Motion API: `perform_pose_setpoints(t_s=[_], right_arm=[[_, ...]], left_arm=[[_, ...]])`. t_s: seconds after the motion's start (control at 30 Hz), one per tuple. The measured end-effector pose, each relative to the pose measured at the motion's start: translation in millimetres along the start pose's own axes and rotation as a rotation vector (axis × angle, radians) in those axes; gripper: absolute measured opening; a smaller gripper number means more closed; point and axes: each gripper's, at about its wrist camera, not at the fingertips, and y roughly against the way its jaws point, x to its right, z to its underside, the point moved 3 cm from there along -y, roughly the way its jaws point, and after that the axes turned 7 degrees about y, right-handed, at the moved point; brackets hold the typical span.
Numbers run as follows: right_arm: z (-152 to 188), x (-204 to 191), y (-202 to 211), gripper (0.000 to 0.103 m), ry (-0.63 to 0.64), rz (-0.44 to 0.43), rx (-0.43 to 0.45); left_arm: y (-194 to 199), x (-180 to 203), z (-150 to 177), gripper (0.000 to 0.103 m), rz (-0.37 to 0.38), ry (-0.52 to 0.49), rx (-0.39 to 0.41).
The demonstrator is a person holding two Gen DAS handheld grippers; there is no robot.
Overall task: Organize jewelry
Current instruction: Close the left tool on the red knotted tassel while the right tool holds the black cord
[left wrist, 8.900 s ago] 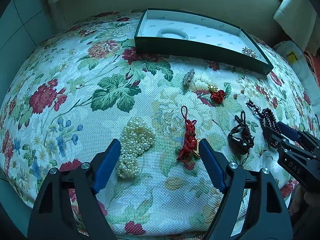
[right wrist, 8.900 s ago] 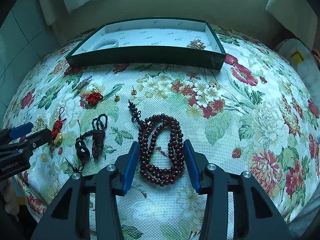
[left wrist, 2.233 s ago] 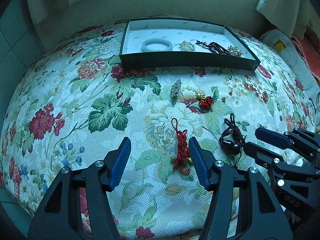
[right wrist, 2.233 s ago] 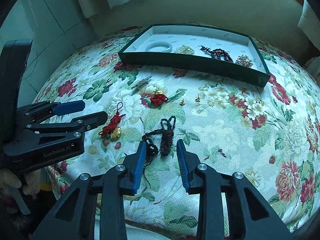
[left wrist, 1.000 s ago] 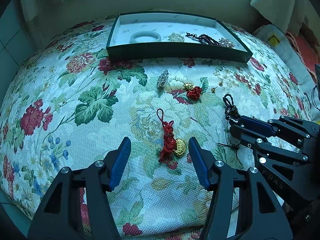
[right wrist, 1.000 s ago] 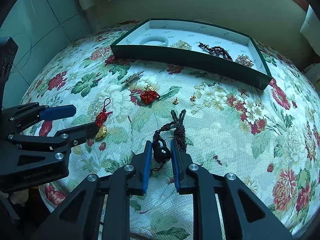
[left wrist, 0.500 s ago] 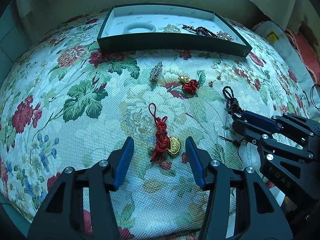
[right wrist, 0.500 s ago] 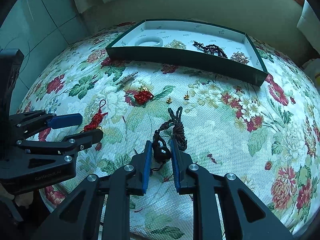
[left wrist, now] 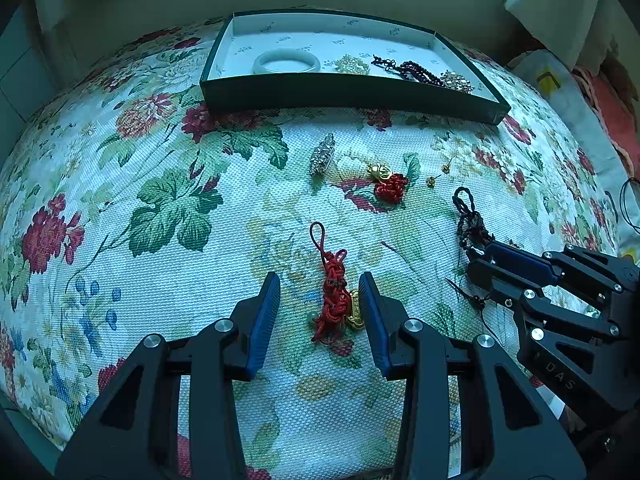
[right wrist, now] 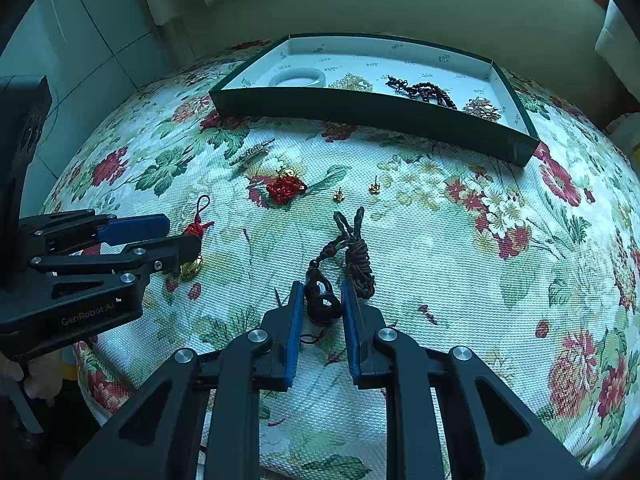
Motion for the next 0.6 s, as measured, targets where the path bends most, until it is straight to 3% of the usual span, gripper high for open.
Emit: perform_pose_setpoints(t_s=[0.23,0.6], right_arm=[[0.3,1.4,-3.3,0.019,-0.009,-0.003,-0.006],[-0.6,1.7,-4.5,0.019,-0.013,-0.008,-0.002]], left_arm=[[-1.7,3.0,-1.5,0.019,0.053,-0.02,-0.012],[-4.1,7.0,-3.0,0.017,0.035,-0.075,-0.02]])
